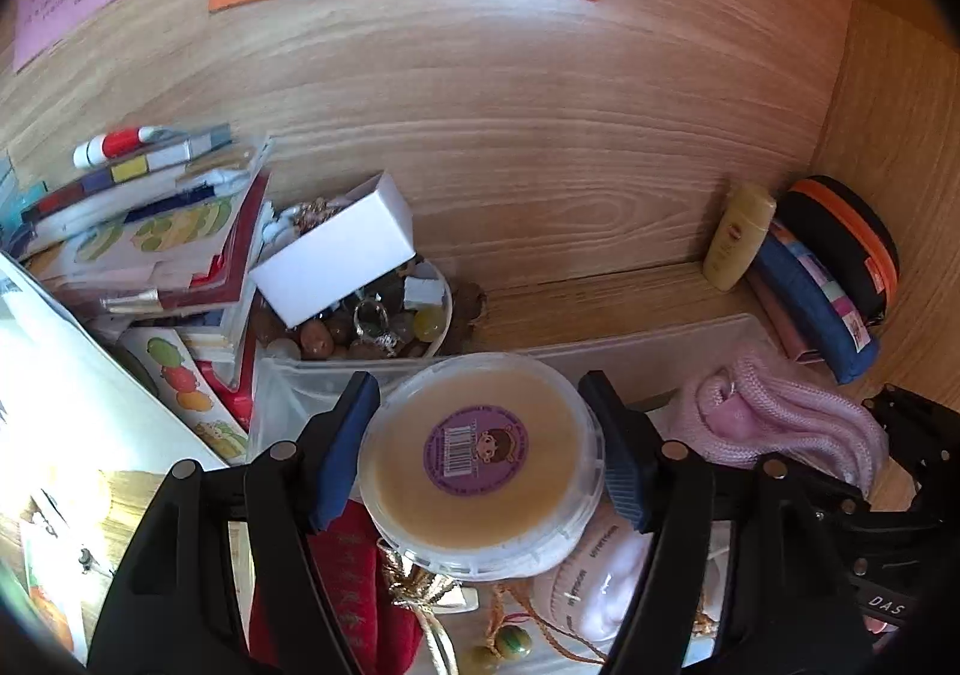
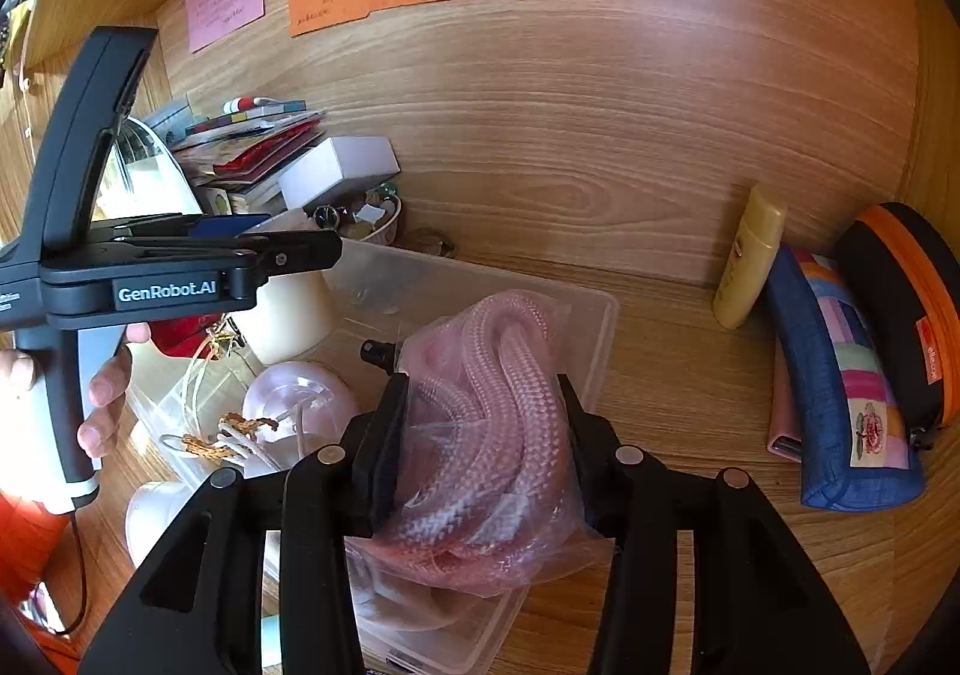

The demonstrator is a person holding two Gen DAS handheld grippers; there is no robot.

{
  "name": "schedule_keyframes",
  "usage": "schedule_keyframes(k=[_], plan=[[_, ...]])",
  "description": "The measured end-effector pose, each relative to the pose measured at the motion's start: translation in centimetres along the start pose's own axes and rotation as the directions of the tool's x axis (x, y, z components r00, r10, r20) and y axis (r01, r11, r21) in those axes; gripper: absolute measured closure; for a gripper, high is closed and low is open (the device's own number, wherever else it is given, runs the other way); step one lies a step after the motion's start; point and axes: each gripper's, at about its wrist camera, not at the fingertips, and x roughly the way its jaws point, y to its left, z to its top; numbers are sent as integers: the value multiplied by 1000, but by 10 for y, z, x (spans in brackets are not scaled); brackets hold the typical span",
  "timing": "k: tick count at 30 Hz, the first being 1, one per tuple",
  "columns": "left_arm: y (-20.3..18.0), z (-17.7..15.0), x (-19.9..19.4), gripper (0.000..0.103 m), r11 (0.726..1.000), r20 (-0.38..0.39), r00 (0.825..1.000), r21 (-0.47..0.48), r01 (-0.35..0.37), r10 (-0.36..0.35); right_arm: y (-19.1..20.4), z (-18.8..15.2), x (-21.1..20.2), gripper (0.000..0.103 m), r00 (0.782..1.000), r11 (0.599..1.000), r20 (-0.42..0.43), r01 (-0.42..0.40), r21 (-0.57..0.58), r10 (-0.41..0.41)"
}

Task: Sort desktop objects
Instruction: 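Lower the tub and rope bag into the box and open both tools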

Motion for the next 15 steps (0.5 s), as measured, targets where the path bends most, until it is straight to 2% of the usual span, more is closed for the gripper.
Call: schedule_keyframes(k=[8, 12, 13, 15], plan=[[9, 0, 7, 35, 1000, -50, 999, -20, 3, -4, 7, -2, 0, 52, 1000, 999, 3, 27, -36, -27], [12, -1, 6, 35, 999, -57, 998, -26, 27, -28, 14, -3, -3, 37, 999, 997, 17, 45, -65, -44], [10, -2, 6, 35, 1000, -53, 998, -16, 25, -26, 15, -3, -3, 31, 999, 996, 21, 50, -70, -49], [8, -2, 6, 35, 1000, -45, 999, -4, 22, -22, 17, -2, -5, 26, 998, 995, 31, 59, -76, -56]])
